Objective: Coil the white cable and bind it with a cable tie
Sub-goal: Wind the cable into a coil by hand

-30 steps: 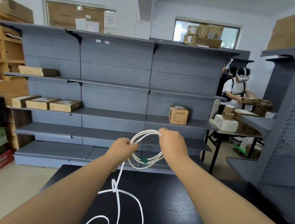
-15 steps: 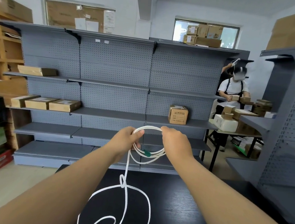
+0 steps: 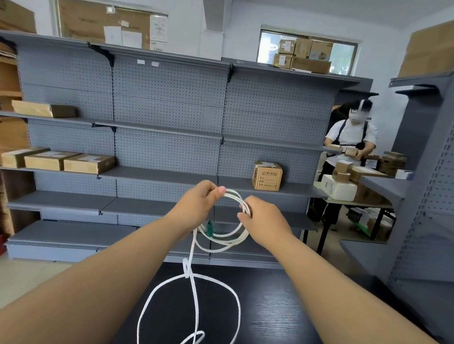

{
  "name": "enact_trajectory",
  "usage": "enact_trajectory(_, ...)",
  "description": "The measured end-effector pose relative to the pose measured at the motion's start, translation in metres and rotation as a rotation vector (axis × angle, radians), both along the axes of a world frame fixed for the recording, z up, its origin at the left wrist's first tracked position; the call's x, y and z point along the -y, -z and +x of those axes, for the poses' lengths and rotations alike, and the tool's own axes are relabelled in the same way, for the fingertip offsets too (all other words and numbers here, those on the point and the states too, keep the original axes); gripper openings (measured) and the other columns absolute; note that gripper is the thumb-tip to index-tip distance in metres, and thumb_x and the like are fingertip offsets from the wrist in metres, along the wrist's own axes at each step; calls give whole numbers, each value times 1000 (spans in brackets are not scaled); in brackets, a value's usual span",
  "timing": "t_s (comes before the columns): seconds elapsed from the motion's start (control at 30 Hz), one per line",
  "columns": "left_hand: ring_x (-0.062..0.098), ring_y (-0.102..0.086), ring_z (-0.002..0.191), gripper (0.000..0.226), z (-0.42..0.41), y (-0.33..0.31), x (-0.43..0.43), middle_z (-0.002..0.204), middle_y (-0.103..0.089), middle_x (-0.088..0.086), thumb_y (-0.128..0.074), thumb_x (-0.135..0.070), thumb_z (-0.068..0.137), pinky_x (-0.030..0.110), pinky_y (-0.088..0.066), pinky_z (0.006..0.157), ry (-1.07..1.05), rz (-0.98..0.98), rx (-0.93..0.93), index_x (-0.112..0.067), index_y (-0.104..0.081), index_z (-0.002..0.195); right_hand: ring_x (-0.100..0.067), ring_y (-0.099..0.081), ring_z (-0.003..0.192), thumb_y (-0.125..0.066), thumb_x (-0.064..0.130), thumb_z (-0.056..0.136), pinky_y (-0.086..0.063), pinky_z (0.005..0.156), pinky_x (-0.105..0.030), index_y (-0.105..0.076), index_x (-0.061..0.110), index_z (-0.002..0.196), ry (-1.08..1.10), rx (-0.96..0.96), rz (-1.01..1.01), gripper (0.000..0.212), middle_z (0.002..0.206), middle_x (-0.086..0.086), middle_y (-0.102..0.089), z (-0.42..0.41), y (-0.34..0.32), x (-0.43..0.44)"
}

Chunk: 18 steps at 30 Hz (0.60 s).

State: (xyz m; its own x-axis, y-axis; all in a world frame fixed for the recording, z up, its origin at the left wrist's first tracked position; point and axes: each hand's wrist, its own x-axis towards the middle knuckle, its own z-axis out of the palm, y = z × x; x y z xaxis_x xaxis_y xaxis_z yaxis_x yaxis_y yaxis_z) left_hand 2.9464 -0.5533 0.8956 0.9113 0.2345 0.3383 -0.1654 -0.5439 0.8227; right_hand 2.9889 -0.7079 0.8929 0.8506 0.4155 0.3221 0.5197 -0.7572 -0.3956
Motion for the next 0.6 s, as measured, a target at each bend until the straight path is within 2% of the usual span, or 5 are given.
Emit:
enact_trajectory(0.23, 12, -32, 54, 34, 0, -3, -6, 58, -35, -4, -44, -39, 96, 27, -27, 52, 64, 124, -47, -7, -55, 95, -19, -50, 82, -55, 27, 91, -37, 69, -31, -56, 13, 103, -149, -30, 20, 19, 85, -1, -56, -1, -6, -6)
enact_trajectory(0.33, 13, -32, 53, 33, 1, 1, -12, 58, -35, -3, -45, -42, 95, 28, -28, 52, 62, 135, -76, -11, -56, 87, -18, -51, 72, -59, 29, 89, -36, 63, -29, -57, 19, 82, -154, -61, 2, 13, 66, 6, -51, 0, -6, -6)
enact_trajectory(0.43, 15, -36, 55, 33, 2, 9, -16, 58, -37, -2, -47, -45, 93, 30, -34, 59, 50, 78, -96, -18, -54, 75, -19, -53, 68, -61, 30, 88, -42, 65, -32, -48, 27, 61, -131, -79, 14, 30, 60, 5, -49, 1, -7, -9)
enact_trajectory(0.5, 15, -39, 52, 35, 0, 13, -17, 56, -39, -2, -47, -44, 93, 29, -37, 61, 71, -3, -82, -16, -55, 75, -23, -58, 70, -61, 29, 88, -48, 71, -35, -50, 26, 61, -123, -90, 46, 30, 62, 2, -54, 0, -6, -10)
enact_trajectory(0.6, 15, -45, 50, 37, -3, 18, -18, 56, -42, 0, -49, -43, 93, 27, -37, 58, 84, -104, -70, -11, -55, 76, -30, -65, 78, -62, 28, 88, -51, 75, -39, -64, 15, 73, -116, -99, 94, 20, 74, -11, -65, -1, -5, -10)
